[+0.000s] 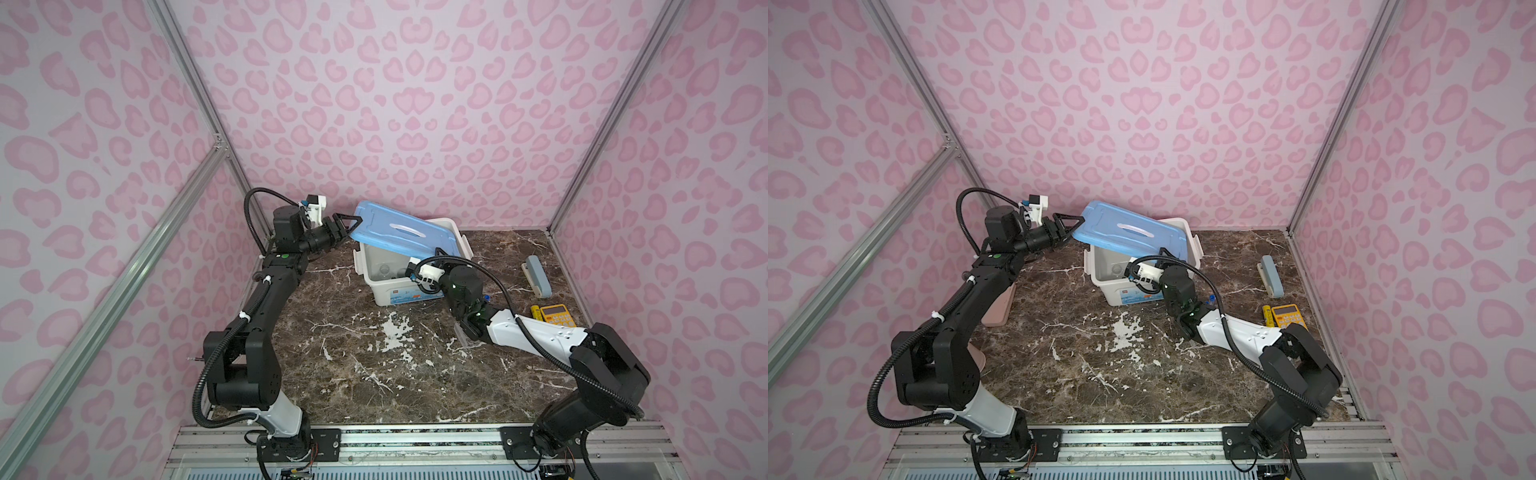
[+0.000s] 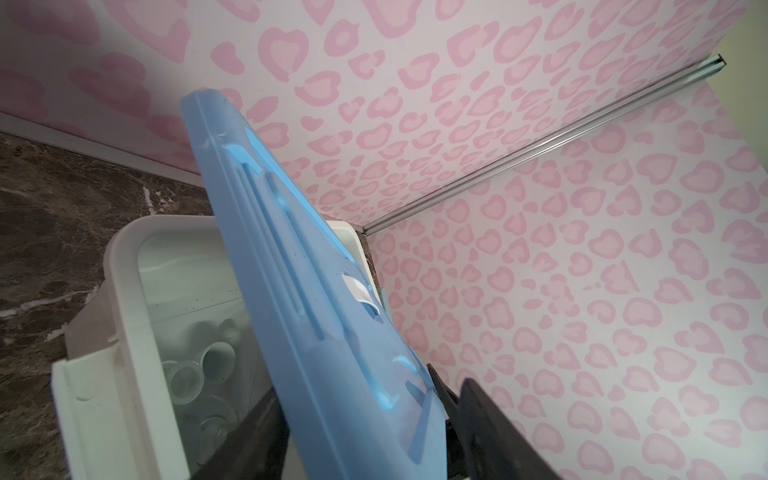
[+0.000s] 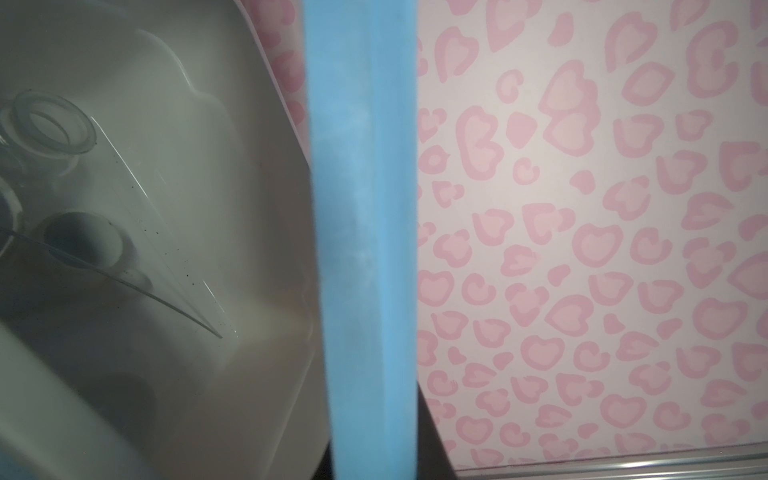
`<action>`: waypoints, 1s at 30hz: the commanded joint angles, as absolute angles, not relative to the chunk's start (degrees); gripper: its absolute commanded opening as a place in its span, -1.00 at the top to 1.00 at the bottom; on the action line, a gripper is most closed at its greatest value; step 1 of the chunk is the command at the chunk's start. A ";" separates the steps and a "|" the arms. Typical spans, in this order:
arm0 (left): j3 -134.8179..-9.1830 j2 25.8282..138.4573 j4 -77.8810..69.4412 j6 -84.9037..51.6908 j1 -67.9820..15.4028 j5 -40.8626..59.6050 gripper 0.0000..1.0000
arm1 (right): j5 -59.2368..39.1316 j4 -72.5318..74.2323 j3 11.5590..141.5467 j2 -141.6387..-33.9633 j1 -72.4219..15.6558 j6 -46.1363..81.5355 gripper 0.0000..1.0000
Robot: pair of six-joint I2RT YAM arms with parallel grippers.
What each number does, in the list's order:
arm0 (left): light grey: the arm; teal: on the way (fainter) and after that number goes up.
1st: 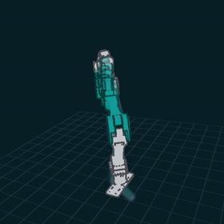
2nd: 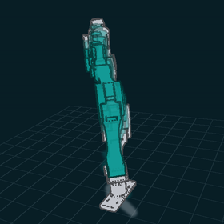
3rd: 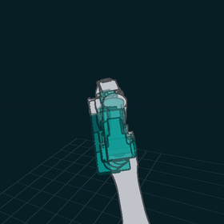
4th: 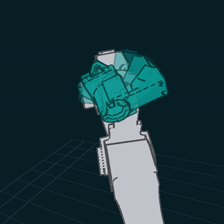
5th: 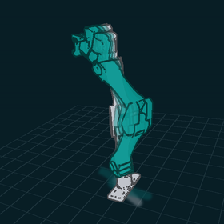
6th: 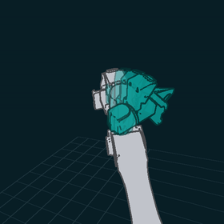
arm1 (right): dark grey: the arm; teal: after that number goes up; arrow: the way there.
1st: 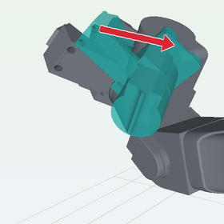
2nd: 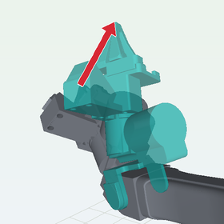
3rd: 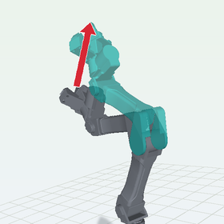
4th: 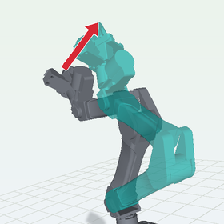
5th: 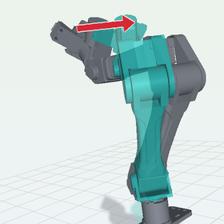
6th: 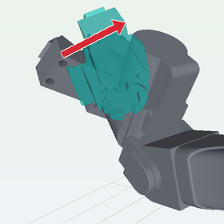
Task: Organize the chemistry lab equipment
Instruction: 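Lower the blue lid onto the bin with right gripper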
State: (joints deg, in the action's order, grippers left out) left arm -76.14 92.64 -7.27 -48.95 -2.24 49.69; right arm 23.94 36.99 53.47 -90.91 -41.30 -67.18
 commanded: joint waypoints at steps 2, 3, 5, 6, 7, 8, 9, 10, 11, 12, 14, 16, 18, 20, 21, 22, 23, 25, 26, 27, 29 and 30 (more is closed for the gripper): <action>-74.25 92.42 -8.94 -49.17 -2.34 50.71 -0.25 | 23.83 39.30 52.83 -91.57 -41.76 -67.65 0.84; -73.95 92.33 -8.96 -49.15 -2.34 50.72 -0.22 | 23.80 39.46 52.72 -91.58 -41.93 -67.81 0.83; -73.58 92.29 -9.01 -49.22 -2.45 50.72 -0.13 | 23.77 39.46 52.67 -91.67 -41.98 -67.98 0.78; -73.43 92.27 -9.10 -49.26 -2.44 50.78 -0.08 | 23.89 39.60 52.58 -91.78 -42.06 -68.13 0.73; -73.30 92.22 -9.10 -49.24 -2.38 50.88 -0.03 | 23.92 39.67 52.52 -91.70 -42.18 -68.20 0.69; -73.10 92.20 -9.14 -49.22 -2.46 50.90 0.02 | 23.98 39.65 52.51 -91.70 -42.26 -68.28 0.65; -72.95 92.20 -9.12 -49.24 -2.44 50.89 0.08 | 23.99 39.48 52.41 -91.58 -42.36 -68.41 0.59; -72.48 92.13 -9.10 -49.35 -2.45 50.90 0.13 | 23.99 39.31 52.29 -91.52 -42.45 -68.38 0.53; -72.21 92.04 -9.18 -49.39 -2.45 50.93 0.17 | 23.99 38.90 52.23 -91.37 -42.44 -68.42 0.48; -71.86 91.90 -9.14 -49.31 -2.44 50.83 0.21 | 23.95 38.02 52.28 -91.15 -42.53 -68.29 0.42; -71.21 91.66 -9.23 -49.45 -2.42 50.64 0.25 | 23.67 35.99 52.27 -90.57 -42.71 -67.81 0.24; -70.85 91.36 -9.32 -49.57 -2.45 50.38 0.34 | 23.50 34.18 52.24 -89.97 -43.01 -67.22 0.04; -70.80 91.25 -9.45 -49.75 -2.40 50.11 0.39 | 23.45 32.42 52.32 -89.58 -43.27 -66.55 -0.04; -70.75 91.17 -9.57 -50.08 -2.41 49.95 0.46 | 23.62 31.49 52.47 -89.51 -43.42 -66.26 -0.07; -70.67 91.08 -9.78 -50.41 -2.42 49.78 0.47 | 23.72 31.18 52.46 -89.49 -43.56 -66.31 -0.09; -70.51 90.97 -9.97 -50.87 -2.46 49.49 0.48 | 23.86 30.88 52.49 -89.39 -43.72 -66.28 -0.11; -70.46 90.93 -10.19 -51.28 -2.37 49.21 0.49 | 23.77 30.47 52.55 -89.32 -43.85 -66.29 -0.14; -69.91 90.63 -10.55 -52.57 -2.33 48.32 0.53 | 23.69 28.82 52.80 -89.06 -43.98 -65.88 -0.20; -69.59 90.53 -12.37 -53.66 -2.34 47.94 0.53 | 23.80 28.01 52.93 -88.93 -44.01 -65.66 -0.22; -69.08 90.44 -14.13 -55.11 -2.35 47.77 0.54 | 23.78 27.13 53.00 -88.77 -44.28 -65.23 -0.25; -68.33 90.56 -17.29 -58.39 -2.37 47.57 0.56 | 23.64 25.65 52.93 -88.27 -44.61 -64.44 -0.31; -68.05 90.60 -18.62 -59.76 -2.36 47.31 0.59 | 23.72 25.26 52.86 -88.16 -44.83 -64.21 -0.35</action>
State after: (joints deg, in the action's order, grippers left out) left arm -68.66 91.29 -10.79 -57.17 -2.44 49.84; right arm 23.46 26.30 52.62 -88.73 -44.53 -65.36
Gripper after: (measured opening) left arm 0.246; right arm 0.668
